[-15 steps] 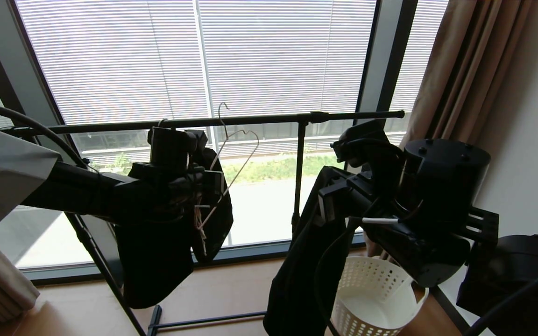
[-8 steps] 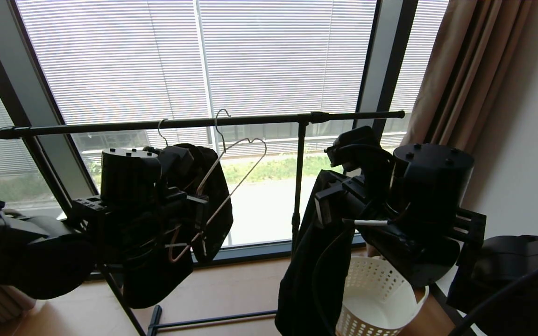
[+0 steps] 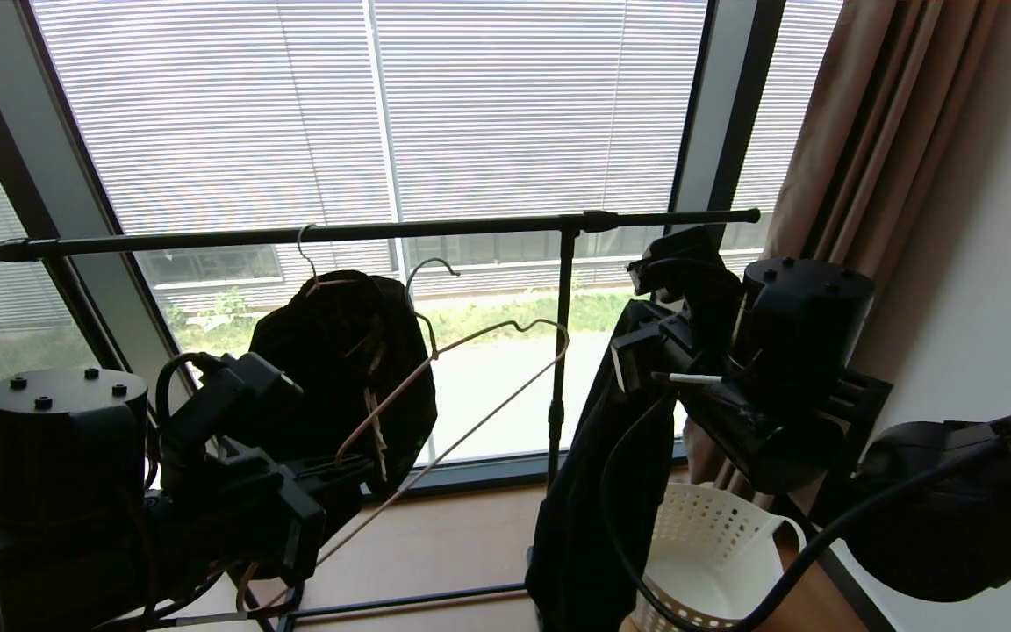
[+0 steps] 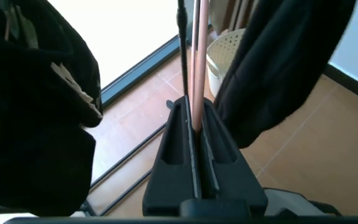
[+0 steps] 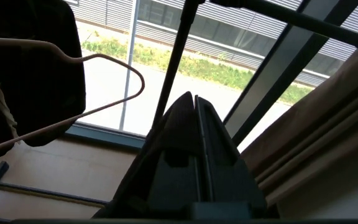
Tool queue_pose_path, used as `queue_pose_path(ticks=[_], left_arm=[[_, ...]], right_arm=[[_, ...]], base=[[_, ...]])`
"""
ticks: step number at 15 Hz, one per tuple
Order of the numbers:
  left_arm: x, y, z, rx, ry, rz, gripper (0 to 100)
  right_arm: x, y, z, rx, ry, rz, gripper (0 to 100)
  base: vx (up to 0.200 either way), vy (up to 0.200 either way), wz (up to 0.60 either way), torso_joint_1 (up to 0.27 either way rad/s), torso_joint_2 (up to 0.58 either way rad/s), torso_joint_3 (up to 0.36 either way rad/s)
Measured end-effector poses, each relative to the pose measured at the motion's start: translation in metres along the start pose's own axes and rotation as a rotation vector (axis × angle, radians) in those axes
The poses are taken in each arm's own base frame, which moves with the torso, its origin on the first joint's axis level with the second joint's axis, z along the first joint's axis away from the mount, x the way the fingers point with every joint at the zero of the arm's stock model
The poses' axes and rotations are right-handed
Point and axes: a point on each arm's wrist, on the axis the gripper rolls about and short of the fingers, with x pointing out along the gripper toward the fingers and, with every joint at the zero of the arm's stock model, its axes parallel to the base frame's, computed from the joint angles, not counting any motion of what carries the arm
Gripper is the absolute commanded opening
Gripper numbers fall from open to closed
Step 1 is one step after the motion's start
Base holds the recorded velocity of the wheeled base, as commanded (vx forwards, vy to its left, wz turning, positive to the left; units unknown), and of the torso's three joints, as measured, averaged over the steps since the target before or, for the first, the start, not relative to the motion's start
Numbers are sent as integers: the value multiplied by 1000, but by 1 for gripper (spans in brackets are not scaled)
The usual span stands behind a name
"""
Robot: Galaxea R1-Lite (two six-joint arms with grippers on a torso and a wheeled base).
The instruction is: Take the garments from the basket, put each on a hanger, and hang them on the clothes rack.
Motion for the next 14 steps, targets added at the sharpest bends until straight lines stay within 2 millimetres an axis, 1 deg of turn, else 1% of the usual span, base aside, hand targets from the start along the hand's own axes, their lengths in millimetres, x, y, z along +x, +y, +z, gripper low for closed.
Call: queue_pose_path(ticks=[2, 5, 9, 14], left_arm=[[-10, -3, -5, 33, -10, -39, 0], [-15, -5, -7, 42, -19, -56, 0], [-16, -10, -7, 49, -30, -130, 0], [-13, -17, -9, 60, -15, -168, 0]], right_arm=[[8, -2, -3, -7, -18, -35, 0], [22, -7, -12, -23, -2, -73, 0], [29, -7, -16, -29, 8, -85, 0], [38, -14, -16, -21, 6, -113, 0]], base=[[0, 0, 0, 0, 0, 0], [0, 0, 0, 0, 0, 0], [0, 0, 0, 0, 0, 0], [0, 0, 0, 0, 0, 0]])
